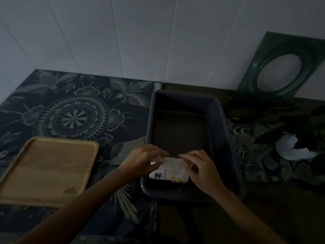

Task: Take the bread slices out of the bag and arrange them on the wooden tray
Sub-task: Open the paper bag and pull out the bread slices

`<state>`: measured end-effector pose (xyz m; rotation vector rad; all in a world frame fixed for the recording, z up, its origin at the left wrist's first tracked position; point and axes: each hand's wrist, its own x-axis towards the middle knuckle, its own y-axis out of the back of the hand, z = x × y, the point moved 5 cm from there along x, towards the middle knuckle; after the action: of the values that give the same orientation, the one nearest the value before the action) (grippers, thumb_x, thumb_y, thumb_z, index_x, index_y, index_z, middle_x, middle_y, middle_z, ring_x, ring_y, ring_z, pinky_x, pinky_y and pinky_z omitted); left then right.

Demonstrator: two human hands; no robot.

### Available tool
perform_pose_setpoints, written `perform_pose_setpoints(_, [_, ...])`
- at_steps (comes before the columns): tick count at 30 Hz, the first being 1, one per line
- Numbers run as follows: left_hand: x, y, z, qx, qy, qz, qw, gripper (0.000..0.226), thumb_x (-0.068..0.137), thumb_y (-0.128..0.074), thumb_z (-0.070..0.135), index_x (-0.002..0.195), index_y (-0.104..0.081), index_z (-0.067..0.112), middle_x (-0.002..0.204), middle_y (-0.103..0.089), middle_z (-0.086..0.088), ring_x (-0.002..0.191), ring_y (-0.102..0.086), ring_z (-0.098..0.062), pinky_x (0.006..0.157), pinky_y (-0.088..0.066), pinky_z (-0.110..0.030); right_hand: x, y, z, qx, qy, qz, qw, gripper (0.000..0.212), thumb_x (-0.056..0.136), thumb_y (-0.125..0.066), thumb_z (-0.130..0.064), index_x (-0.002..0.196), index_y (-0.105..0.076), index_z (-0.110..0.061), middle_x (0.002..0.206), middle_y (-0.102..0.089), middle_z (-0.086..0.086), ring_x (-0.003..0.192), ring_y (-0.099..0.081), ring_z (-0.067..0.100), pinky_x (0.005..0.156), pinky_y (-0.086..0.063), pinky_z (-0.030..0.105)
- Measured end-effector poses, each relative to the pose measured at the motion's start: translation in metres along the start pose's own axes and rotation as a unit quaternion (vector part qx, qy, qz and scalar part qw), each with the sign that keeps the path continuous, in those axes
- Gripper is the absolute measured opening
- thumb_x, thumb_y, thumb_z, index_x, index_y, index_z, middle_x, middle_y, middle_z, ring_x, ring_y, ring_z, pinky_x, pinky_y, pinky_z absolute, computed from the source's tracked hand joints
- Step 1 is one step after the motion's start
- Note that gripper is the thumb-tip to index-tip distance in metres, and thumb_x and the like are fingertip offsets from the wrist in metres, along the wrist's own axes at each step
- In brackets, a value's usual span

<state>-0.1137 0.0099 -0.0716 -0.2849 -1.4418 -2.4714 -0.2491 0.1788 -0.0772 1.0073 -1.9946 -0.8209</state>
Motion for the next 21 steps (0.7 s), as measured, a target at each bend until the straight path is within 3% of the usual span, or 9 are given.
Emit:
perform_pose_setpoints(3, [-0.001, 0.003, -0.002, -0.024, 0.008, -0.005, 1.0, 0.033, 0.085, -0.073, 0.023, 0.118, -0.072, 0.021, 0.108, -0.074, 0.006, 0.093, -0.068, -0.012, 0.073, -0.057, -0.033, -0.003, -0.001, -0.002, -0.029, 0.005, -0.023, 0.999, 0.039, 0.087, -0.075, -0.036, 0.122, -0.071, -0.02, 0.111, -0.068, -0.004, 0.104, -0.059, 0.014, 0.086, -0.052, 0.036])
perform_pose_setpoints(6, [0.0, 0.005, -0.004, -0.05, 0.023, -0.008, 0.998, 0.031, 0.085, -0.075, 0.027, 0.116, -0.073, 0.022, 0.108, -0.074, 0.005, 0.093, -0.068, -0.01, 0.077, -0.057, -0.032, -0.006, -0.005, -0.006, -0.079, 0.026, -0.041, 0.996, 0.046, 0.082, -0.083, -0.031, 0.125, -0.069, -0.021, 0.113, -0.069, -0.004, 0.106, -0.061, 0.018, 0.09, -0.05, 0.039])
perform_pose_setpoints(11, [0.004, 0.009, -0.004, -0.089, 0.034, -0.029, 0.995, 0.028, 0.085, -0.077, 0.029, 0.111, -0.075, 0.022, 0.106, -0.076, 0.008, 0.092, -0.07, -0.008, 0.077, -0.058, -0.031, -0.005, -0.002, -0.011, -0.106, 0.051, -0.005, 0.993, 0.035, 0.084, -0.082, -0.016, 0.118, -0.074, -0.018, 0.105, -0.072, -0.004, 0.098, -0.063, 0.017, 0.088, -0.047, 0.035])
perform_pose_setpoints(18, [0.013, 0.013, -0.008, -0.141, 0.072, -0.035, 0.987, 0.017, 0.088, -0.073, 0.033, 0.097, -0.079, 0.02, 0.092, -0.077, 0.007, 0.083, -0.069, -0.004, 0.071, -0.052, -0.009, 0.005, 0.004, -0.01, -0.087, 0.047, 0.008, 0.995, 0.02, 0.092, -0.076, -0.017, 0.112, -0.076, -0.018, 0.098, -0.076, -0.007, 0.091, -0.065, 0.013, 0.085, -0.048, 0.035])
perform_pose_setpoints(21, [0.018, 0.013, -0.01, -0.151, 0.086, -0.052, 0.983, 0.017, 0.091, -0.07, 0.032, 0.099, -0.078, 0.019, 0.091, -0.078, 0.005, 0.082, -0.071, -0.004, 0.073, -0.055, -0.013, 0.008, 0.004, -0.008, -0.063, 0.03, 0.005, 0.998, 0.019, 0.096, -0.068, -0.022, 0.113, -0.075, -0.017, 0.102, -0.077, -0.005, 0.093, -0.066, 0.013, 0.086, -0.052, 0.039])
